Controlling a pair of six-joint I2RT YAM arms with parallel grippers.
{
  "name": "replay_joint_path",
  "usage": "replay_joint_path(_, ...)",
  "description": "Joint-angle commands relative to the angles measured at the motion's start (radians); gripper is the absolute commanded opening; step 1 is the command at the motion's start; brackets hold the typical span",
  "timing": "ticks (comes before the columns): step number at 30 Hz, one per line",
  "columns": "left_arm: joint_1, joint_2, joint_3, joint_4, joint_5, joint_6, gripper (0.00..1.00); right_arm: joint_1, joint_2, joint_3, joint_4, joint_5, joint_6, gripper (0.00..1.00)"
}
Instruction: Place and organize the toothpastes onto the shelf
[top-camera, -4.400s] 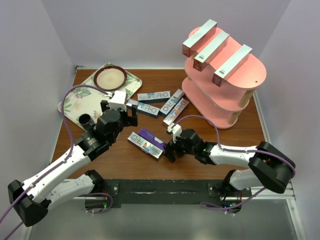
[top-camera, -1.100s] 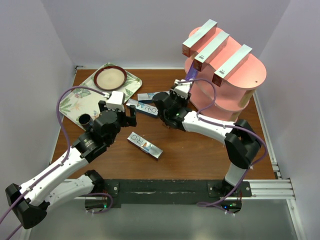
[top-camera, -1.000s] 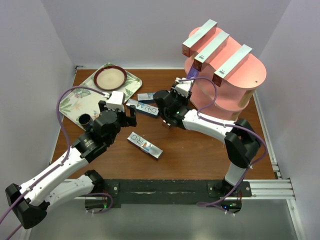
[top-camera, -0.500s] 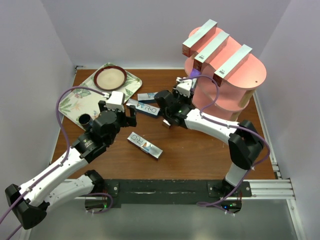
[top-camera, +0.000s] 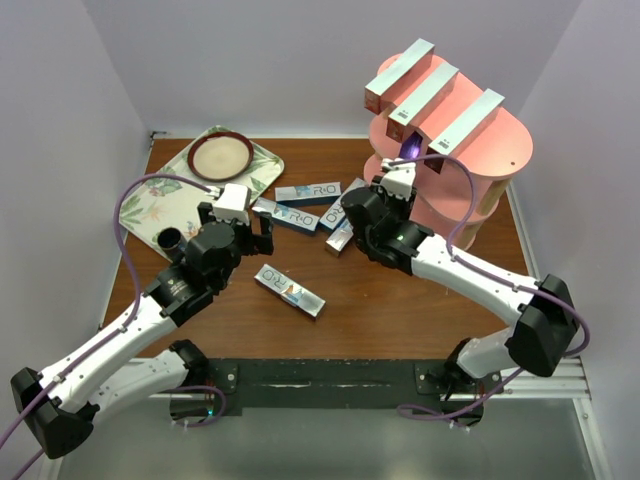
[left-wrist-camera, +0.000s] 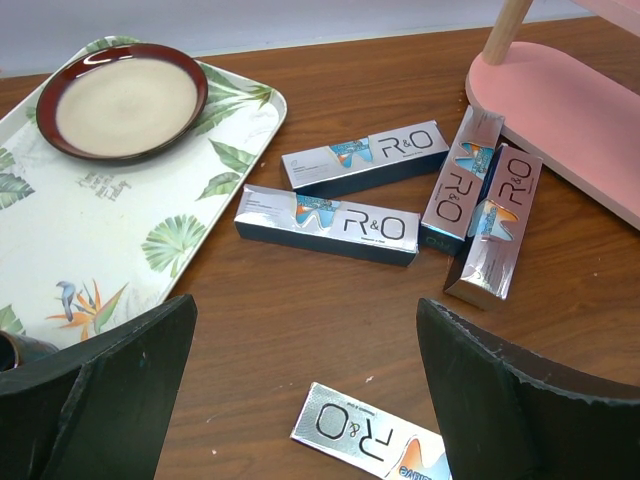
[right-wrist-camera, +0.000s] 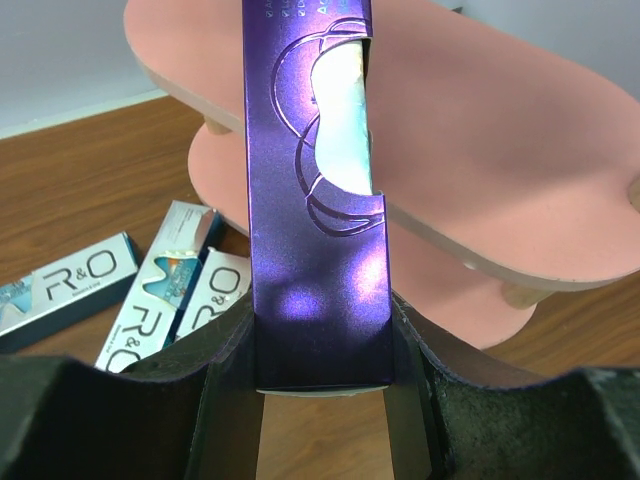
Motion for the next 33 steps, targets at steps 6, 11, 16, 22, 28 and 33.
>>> replay_joint_path(6,0.006,-0.001,-0.004,0.023,0.001,-0.007,0.97,-0.063,0.005,-0.013,0.042,-0.026,-0.017,0.46)
replay_joint_path(11,0.006,-0.003,-0.005,0.024,0.002,-0.007,0.97,-0.108,0.048,0.026,0.094,-0.052,-0.053,0.47)
replay_joint_path(16,0.006,-0.001,-0.004,0.024,0.004,-0.007,0.97,-0.146,0.094,0.063,0.107,-0.052,-0.043,0.49)
replay_joint_path(22,0.006,-0.003,-0.005,0.024,0.005,-0.007,0.97,-0.161,0.11,0.064,0.147,-0.054,-0.049,0.5)
replay_joint_path(28,0.006,-0.003,-0.004,0.026,0.009,-0.006,0.97,-0.163,0.11,0.057,0.18,-0.06,-0.056,0.54)
replay_joint_path(33,0.006,-0.004,-0.004,0.024,0.007,-0.004,0.96,-0.163,0.096,0.034,0.185,-0.086,-0.036,0.62)
